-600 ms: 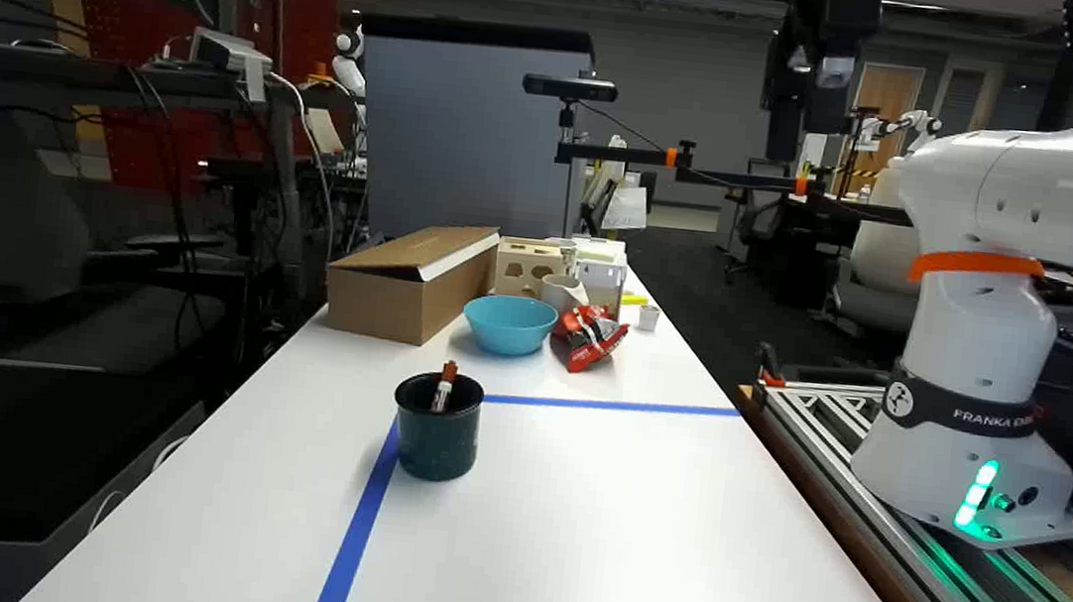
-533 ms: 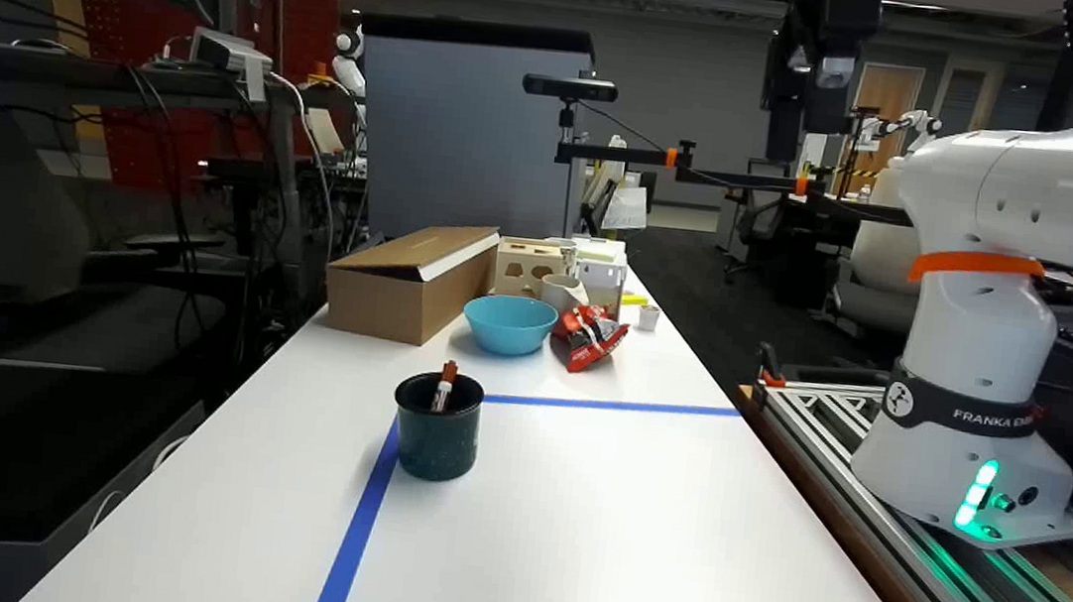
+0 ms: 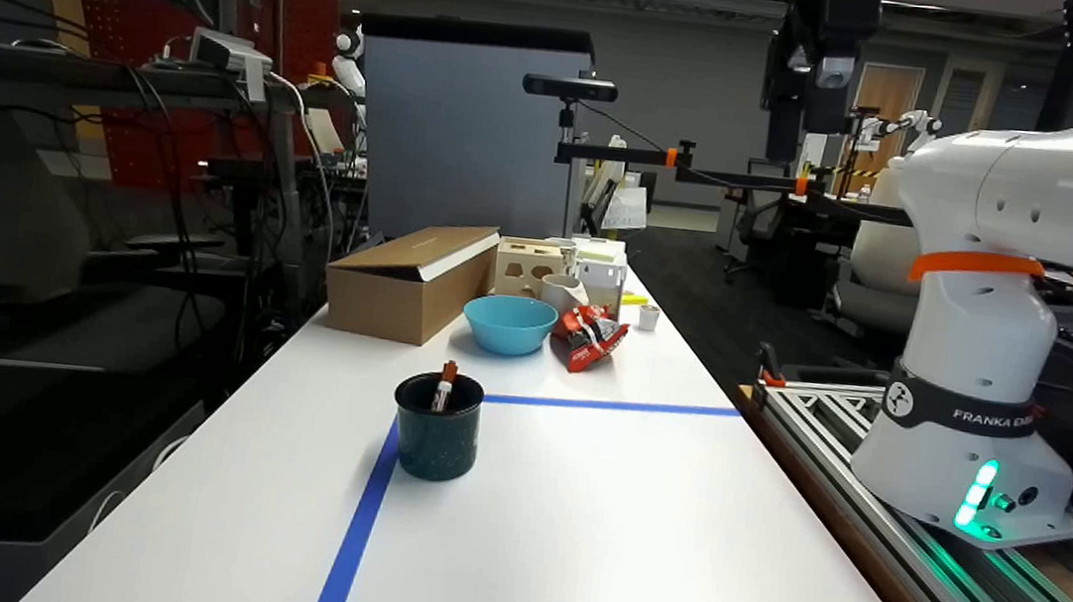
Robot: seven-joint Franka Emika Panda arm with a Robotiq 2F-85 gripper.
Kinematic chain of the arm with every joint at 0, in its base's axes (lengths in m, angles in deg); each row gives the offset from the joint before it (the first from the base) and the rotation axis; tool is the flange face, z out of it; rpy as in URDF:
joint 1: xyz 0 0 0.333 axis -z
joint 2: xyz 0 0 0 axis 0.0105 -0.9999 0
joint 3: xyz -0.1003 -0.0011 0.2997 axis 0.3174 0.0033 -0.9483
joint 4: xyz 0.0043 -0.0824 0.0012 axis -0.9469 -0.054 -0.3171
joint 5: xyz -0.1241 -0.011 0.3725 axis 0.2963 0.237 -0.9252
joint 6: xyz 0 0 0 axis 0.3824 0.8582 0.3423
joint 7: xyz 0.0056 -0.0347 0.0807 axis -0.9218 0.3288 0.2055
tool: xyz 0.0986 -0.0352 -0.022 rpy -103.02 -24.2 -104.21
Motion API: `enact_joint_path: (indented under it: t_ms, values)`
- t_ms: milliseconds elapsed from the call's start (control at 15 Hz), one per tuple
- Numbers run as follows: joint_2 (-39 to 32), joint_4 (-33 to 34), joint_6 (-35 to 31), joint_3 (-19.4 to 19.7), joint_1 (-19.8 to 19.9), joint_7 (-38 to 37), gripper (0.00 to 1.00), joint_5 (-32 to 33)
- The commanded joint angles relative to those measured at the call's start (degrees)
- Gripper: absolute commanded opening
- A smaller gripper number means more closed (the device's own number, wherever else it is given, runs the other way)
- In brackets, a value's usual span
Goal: Take the marker out of the cup and place it on the table
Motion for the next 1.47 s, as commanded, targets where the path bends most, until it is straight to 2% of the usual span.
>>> enact_joint_path:
  t_ms: [0, 267, 533, 733, 933, 1133, 1400]
  values:
    - [0.0, 0.2, 0.4, -0.9, 1.3, 0.7, 1.00, -0.7]
    - [0.0, 0.2, 0.4, -0.9, 1.3, 0.7, 1.00, -0.7]
    - [-7.3, 0.1, -14.9, -4.4, 2.4, -2.9, 1.00, -3.1]
    - [-14.3, 1.6, -26.1, -8.1, 3.5, -11.0, 1.00, -3.9]
    - [-20.6, 2.4, -36.6, -12.4, 6.0, -21.8, 1.00, -1.4]
    - [-25.5, 3.1, -44.9, -15.3, 8.6, -32.8, 1.00, 2.7]
    - [-30.0, 4.3, -52.0, -18.4, 13.6, -49.3, 1.00, 12.4]
